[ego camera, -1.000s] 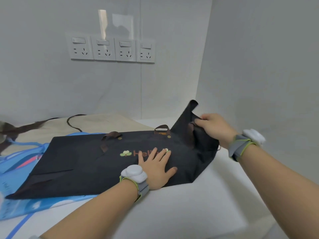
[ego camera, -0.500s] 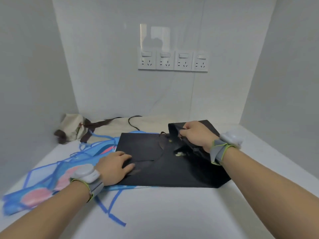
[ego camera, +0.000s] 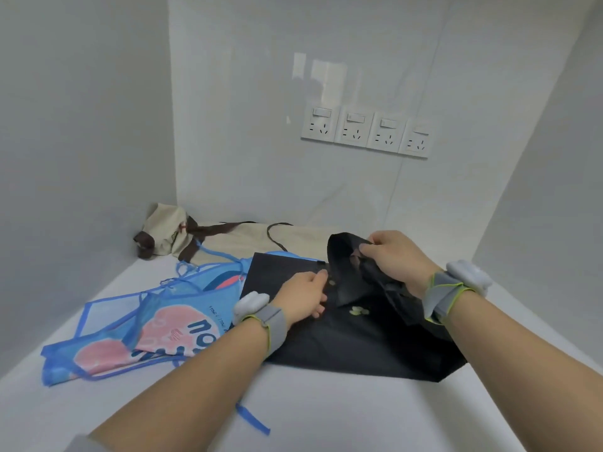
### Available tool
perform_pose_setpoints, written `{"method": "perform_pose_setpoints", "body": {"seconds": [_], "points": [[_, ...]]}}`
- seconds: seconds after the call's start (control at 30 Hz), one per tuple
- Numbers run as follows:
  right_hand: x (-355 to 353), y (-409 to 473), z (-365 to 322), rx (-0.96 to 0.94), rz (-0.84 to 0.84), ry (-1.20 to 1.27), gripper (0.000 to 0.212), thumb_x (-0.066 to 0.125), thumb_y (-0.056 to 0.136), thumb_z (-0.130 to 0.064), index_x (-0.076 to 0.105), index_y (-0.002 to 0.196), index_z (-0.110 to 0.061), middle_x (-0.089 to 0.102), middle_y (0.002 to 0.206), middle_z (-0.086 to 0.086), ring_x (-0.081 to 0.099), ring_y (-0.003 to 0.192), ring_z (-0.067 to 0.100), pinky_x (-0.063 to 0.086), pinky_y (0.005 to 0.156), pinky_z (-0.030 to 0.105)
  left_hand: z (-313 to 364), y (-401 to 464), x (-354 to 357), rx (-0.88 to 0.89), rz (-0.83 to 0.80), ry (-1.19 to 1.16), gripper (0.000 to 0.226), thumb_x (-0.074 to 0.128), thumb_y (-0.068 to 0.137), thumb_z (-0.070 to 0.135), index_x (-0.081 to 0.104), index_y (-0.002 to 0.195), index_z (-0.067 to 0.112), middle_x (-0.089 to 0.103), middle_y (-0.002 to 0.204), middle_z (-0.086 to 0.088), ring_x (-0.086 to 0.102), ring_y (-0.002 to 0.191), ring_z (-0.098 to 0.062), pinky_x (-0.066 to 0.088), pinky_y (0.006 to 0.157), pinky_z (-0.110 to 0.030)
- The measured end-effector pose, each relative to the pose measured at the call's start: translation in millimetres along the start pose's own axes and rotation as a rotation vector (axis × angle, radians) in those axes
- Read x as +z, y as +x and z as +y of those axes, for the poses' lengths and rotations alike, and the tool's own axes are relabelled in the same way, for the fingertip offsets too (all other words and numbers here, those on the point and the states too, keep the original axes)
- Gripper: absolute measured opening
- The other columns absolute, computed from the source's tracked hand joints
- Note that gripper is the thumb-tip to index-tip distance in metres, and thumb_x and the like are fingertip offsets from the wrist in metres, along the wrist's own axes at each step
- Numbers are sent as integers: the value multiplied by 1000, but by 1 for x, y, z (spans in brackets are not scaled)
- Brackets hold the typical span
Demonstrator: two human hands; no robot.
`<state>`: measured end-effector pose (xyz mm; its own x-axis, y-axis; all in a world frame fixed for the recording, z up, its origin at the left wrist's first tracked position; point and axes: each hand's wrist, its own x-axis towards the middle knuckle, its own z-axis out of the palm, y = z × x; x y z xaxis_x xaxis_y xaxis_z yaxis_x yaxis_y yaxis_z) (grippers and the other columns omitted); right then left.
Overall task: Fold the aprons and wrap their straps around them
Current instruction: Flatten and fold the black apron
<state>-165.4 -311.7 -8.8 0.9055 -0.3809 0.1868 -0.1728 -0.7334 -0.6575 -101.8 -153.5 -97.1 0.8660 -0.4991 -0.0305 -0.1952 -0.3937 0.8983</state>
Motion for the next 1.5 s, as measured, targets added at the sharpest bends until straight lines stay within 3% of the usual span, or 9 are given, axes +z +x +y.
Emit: {"method": "perform_pose_setpoints", "body": {"seconds": [0.13,0.4,0.53,0.63,0.77,1.0,1.2,1.33,1.5], "points": [[1,-8,45,11,15,-165,18,57,89,-26,63,79,-14,68,85,4,61,87,25,45,73,32,10,34,25,-9,65,367,44,57,92,29,50,134,16,57,130,-4,54,120,-25,42,95,-29],[15,-13,106,-178,5,-760,21,39,94,-28,45,114,-24,63,99,5,60,85,32,40,64,34,19,50,63,248,-92,709,28,63,87,27,66,115,24,63,119,0,54,115,-22,47,98,-37],[23,-4,113,-17,-92,-854,53,30,94,-62,59,108,-20,64,107,4,63,95,28,40,68,33,16,54,81,287,-109,872,32,54,94,30,63,123,19,57,123,-6,51,116,-26,46,94,-36],[31,9,100,21,-128,-912,69,24,90,-73,66,94,-18,67,99,3,64,90,25,42,68,32,11,51,76,288,-100,797,28,55,94,28,66,117,16,60,119,-4,54,112,-23,45,92,-33],[43,19,98,19,-150,-982,55,34,93,-63,64,101,-18,68,103,1,65,95,23,38,68,31,6,47,54,236,-88,593,33,55,93,16,63,125,19,66,119,3,60,112,-13,42,100,-22],[43,29,109,-65,-212,-1023,28,51,92,-38,58,108,-17,65,111,3,63,97,25,37,67,31,-13,31,10,320,-62,761,31,51,96,31,64,123,28,58,129,10,52,122,-14,40,106,-35],[20,26,89,26,-150,-841,26,44,93,-29,60,102,-11,64,106,9,60,89,30,41,69,31,-39,10,-18,212,-150,962,51,38,96,57,36,145,42,27,156,12,14,148,-15,11,118,-57],[7,34,54,-10,-68,-514,25,39,92,-25,57,87,-9,62,95,11,58,85,34,43,70,34,-47,4,-27,200,-172,816,55,41,99,50,31,150,33,30,157,9,23,146,-14,16,120,-44],[37,30,-17,-93,-102,-278,23,44,90,-18,61,86,-4,59,90,14,55,88,33,43,73,34,-58,6,-72,133,178,525,40,45,100,20,50,140,21,54,141,1,48,130,-20,34,108,-27]]}}
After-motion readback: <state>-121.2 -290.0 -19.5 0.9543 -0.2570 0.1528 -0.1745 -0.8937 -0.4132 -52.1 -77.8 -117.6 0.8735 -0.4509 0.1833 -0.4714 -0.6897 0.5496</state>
